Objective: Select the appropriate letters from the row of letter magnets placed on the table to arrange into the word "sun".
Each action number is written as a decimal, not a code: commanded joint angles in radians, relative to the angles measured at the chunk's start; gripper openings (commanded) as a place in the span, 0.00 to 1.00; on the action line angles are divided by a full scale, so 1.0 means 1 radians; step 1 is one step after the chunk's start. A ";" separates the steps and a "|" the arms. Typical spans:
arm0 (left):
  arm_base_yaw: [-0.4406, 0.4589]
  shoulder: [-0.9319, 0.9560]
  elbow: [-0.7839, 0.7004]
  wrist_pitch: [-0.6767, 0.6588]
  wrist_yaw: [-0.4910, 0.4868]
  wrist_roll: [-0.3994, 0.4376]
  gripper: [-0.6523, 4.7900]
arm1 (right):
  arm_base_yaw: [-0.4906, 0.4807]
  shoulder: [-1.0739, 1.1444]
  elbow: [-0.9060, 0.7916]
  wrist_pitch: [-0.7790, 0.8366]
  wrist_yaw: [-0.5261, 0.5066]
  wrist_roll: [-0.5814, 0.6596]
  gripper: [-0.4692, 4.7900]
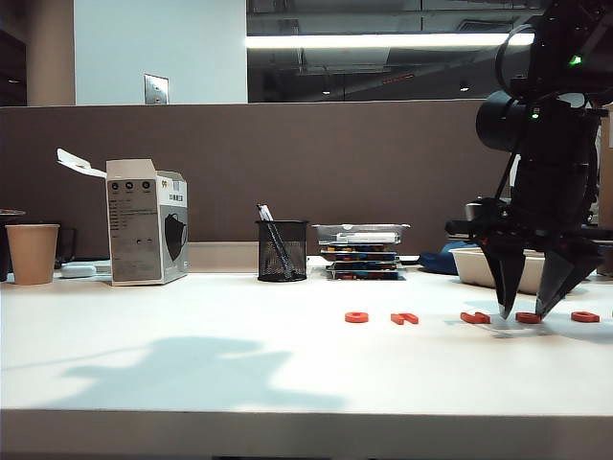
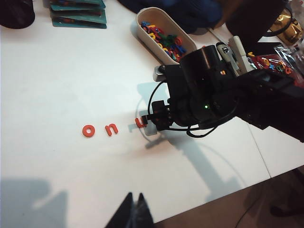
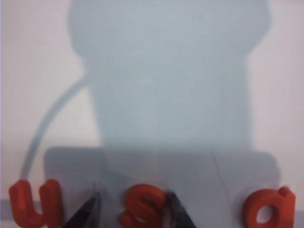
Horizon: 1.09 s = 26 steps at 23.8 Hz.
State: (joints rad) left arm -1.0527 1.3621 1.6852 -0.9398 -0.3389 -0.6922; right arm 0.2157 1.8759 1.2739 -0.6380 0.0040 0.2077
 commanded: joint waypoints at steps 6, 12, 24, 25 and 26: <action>-0.002 -0.002 0.004 0.006 -0.005 0.004 0.11 | 0.002 0.002 0.003 -0.017 0.004 0.014 0.43; -0.002 -0.002 0.004 0.006 -0.005 0.004 0.11 | 0.002 0.002 0.003 -0.023 0.004 0.014 0.38; -0.002 -0.002 0.004 0.006 -0.005 0.004 0.11 | 0.002 0.002 0.003 -0.020 0.005 0.013 0.28; -0.002 -0.002 0.004 0.006 -0.005 0.004 0.11 | 0.002 0.002 0.003 -0.019 0.005 0.013 0.28; -0.002 -0.002 0.004 0.006 -0.005 0.004 0.11 | 0.002 0.002 0.003 -0.019 0.005 0.013 0.28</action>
State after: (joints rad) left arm -1.0527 1.3621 1.6852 -0.9398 -0.3408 -0.6922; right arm 0.2153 1.8763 1.2751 -0.6540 0.0074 0.2172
